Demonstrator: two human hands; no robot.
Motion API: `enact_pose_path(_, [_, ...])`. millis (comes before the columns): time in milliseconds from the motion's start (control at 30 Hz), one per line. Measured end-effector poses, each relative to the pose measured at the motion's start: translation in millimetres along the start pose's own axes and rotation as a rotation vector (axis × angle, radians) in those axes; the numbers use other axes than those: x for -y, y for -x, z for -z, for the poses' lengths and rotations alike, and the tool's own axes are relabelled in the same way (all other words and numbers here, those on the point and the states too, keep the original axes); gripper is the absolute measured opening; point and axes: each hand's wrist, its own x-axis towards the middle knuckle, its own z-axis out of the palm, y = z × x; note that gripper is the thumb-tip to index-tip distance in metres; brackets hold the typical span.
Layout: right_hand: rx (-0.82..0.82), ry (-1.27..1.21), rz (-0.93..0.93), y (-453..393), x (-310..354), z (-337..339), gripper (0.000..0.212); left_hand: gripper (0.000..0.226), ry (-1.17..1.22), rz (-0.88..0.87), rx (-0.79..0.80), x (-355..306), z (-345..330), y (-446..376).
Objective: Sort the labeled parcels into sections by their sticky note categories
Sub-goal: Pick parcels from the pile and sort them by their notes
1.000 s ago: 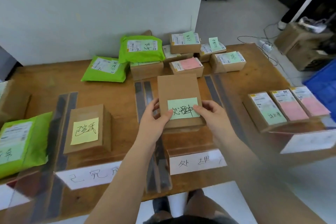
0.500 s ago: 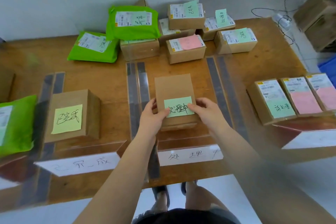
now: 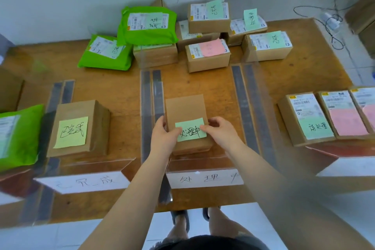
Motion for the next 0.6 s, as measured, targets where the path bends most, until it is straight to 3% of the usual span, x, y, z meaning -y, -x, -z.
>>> enact_pose_path(133, [-0.023, 0.072, 0.083, 6.9, 20.9, 16.6, 0.056, 0.057, -0.112, -0.134, -0.010, -27.9, 3.2, 4.1])
enact_pose_path(300, [-0.076, 0.151, 0.258, 11.3, 74.8, 56.0, 0.056, 0.075, -0.443, -0.357, -0.054, -89.9, 15.7, 3.7])
enact_pose_path(467, [-0.152, 0.399, 0.429, 11.4, 135.9, 101.0, 0.059, 0.064, -0.820, -0.499, -0.119, -155.5, 17.7, 9.9])
enact_pose_path(600, [-0.215, 0.521, 0.509, 10.2, 165.5, 129.3, 0.061, 0.061, -0.955, -0.547, -0.200, -189.9, 9.9, 18.4])
